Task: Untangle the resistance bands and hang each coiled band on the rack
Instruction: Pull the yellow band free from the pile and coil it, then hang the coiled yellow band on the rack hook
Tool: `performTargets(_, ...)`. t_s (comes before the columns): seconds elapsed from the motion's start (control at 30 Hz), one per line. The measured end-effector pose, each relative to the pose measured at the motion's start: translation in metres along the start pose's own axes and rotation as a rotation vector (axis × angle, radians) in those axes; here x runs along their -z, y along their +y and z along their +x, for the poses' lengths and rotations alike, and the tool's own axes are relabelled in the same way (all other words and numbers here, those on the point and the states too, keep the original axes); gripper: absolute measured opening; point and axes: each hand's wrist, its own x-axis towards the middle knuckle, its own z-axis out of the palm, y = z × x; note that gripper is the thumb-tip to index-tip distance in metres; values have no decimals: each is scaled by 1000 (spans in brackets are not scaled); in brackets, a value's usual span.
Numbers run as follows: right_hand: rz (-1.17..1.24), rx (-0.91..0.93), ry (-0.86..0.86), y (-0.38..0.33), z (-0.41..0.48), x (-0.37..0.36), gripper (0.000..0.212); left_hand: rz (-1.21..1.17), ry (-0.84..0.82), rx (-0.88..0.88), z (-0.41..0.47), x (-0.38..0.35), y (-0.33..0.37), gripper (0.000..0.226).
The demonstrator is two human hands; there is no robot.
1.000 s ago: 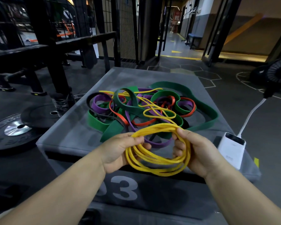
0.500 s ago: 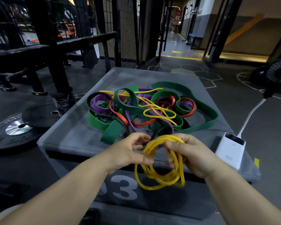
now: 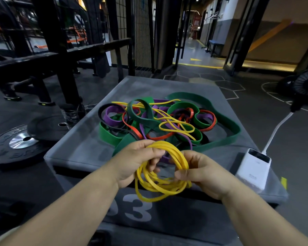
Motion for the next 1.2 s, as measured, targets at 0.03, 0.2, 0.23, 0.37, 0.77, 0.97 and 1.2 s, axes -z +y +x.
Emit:
performTargets(0.03, -20, 8, 1, 3, 2, -3, 25, -6, 14, -9, -1, 0, 4, 11)
performTargets(0.2, -46, -37, 34, 7, 12, -21, 40, 130, 150, -27, -6, 6, 25, 23)
performTargets(0.23, -31, -39, 30, 6, 15, -24, 45, 155, 182, -36, -7, 8, 30, 24)
performTargets(0.37, -44, 99, 36, -18, 29, -33, 67, 284, 222, -38, -13, 15, 51, 22)
performTargets(0.77, -310, 239, -193, -114, 90, -108, 25, 519, 412, -130, -79, 59, 124, 19)
performTargets(0.97, 91, 211, -489, -145, 100, -174, 11, 387, 546, -138, -136, 77, 137, 57)
performTargets(1.2, 289, 147, -400, -166, 119, -232, 15, 302, 775, -158, -191, 93, 136, 17)
